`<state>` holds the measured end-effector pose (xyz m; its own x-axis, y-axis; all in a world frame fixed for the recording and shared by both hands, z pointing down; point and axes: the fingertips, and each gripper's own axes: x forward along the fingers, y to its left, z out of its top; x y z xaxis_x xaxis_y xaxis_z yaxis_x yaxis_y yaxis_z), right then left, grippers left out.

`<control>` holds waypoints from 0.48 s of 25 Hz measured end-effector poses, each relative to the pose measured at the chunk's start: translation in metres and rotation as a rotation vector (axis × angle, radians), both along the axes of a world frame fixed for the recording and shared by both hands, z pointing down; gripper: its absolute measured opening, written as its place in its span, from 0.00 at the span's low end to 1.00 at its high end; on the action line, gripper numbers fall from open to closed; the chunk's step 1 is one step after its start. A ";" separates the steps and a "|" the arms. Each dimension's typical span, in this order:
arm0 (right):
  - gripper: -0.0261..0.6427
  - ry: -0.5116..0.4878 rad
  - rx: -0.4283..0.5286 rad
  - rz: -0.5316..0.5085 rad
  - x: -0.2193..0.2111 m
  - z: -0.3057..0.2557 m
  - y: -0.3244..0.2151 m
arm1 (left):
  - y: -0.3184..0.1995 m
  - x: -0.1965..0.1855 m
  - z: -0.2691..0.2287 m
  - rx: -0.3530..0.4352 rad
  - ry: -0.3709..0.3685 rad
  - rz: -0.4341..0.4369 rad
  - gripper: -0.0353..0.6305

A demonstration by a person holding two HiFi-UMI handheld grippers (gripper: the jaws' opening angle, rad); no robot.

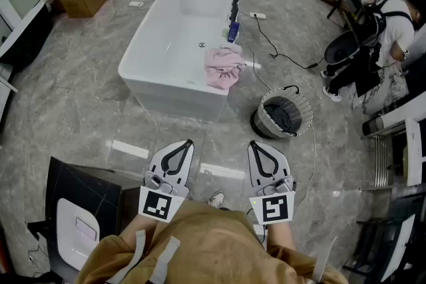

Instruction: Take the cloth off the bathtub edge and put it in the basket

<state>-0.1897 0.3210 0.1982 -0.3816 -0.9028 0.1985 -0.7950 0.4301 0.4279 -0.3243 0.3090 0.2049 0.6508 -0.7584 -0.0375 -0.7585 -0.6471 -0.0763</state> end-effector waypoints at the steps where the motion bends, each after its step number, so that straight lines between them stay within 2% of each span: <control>1: 0.05 -0.009 0.001 -0.001 0.001 0.000 0.001 | 0.001 0.001 -0.001 0.002 -0.004 -0.004 0.06; 9: 0.05 -0.023 0.004 -0.019 0.026 0.002 0.008 | 0.008 0.027 -0.001 0.006 -0.018 -0.021 0.06; 12: 0.05 -0.067 0.019 -0.017 0.044 0.000 0.010 | 0.010 0.045 -0.002 0.009 -0.025 -0.018 0.06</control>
